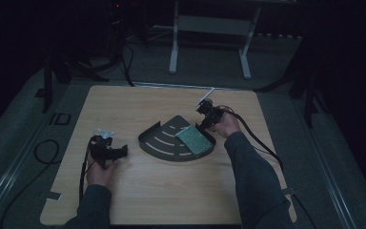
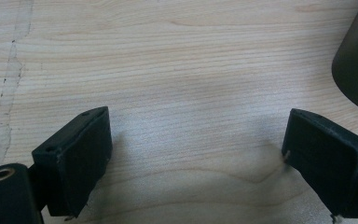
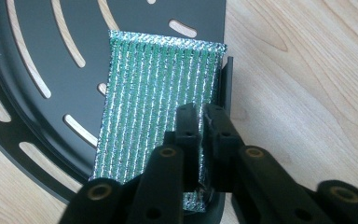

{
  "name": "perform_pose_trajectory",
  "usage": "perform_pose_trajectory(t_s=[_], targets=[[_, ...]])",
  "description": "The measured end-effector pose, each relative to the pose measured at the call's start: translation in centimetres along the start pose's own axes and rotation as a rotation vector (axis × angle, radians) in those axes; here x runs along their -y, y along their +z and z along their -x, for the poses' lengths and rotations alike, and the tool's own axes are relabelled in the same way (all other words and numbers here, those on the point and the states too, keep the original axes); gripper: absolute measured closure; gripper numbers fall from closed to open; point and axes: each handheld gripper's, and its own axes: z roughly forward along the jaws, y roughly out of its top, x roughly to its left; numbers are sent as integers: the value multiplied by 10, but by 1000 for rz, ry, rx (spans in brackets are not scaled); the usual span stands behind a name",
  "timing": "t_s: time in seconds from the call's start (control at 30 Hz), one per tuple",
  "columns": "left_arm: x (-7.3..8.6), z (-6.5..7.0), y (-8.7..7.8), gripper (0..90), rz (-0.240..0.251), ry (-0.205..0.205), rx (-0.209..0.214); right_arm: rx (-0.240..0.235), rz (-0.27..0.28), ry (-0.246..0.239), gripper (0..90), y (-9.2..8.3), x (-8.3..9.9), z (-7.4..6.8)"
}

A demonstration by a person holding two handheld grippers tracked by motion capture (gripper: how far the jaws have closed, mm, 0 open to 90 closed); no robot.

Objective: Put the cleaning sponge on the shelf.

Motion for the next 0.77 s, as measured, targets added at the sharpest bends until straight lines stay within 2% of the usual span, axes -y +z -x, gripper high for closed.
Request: perform_pose_trajectory(t_s=[0.23, 0.37, 0.57, 0.77], targets=[[0, 0, 0, 86, 0, 1, 0, 9, 27, -11, 675, -4, 3, -2], [0, 0, 0, 87, 0, 0, 0, 17, 42, -10, 619, -8, 6, -3], [0, 0, 0, 87, 0, 0, 0, 18, 67, 17, 557, -16, 14, -1], [0, 0, 0, 86, 0, 0, 0, 26, 97, 74, 503, -23, 32, 10]])
